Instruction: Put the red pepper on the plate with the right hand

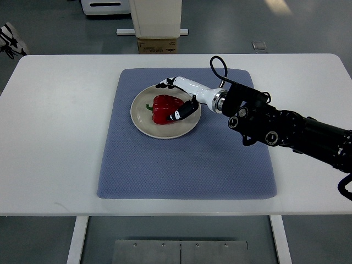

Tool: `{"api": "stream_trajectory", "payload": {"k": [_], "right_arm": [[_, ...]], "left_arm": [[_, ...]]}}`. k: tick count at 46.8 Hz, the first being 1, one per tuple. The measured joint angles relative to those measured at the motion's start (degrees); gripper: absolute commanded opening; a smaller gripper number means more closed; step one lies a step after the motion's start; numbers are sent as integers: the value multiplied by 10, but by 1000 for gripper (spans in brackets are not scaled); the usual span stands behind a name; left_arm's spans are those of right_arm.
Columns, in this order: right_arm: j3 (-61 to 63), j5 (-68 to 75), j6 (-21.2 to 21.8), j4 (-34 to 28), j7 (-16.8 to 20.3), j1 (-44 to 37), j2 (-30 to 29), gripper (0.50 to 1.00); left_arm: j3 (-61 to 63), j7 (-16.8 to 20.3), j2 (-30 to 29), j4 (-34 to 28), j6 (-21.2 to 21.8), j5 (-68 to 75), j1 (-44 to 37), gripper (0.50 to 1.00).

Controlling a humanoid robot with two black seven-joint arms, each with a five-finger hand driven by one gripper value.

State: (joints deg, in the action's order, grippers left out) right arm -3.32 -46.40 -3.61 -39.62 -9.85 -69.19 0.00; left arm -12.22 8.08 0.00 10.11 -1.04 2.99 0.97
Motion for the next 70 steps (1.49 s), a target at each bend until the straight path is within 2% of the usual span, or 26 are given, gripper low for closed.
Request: {"api": "stream_trajectory", "payload": {"k": [22, 32, 59, 70], "right_arm": [[41, 41, 0, 1, 3, -1, 1, 998], [83, 78, 0, 1, 4, 2, 50, 998], [376, 105, -1, 1, 18, 134, 105, 1000], [388, 188, -42, 0, 17, 146, 115, 1000]], "left_arm": [[0, 0, 0, 0, 0, 0, 0, 1000], [0, 0, 0, 0, 0, 0, 0, 1000], [0, 0, 0, 0, 0, 0, 0, 1000], [0, 0, 0, 0, 0, 0, 0, 1000]]}}
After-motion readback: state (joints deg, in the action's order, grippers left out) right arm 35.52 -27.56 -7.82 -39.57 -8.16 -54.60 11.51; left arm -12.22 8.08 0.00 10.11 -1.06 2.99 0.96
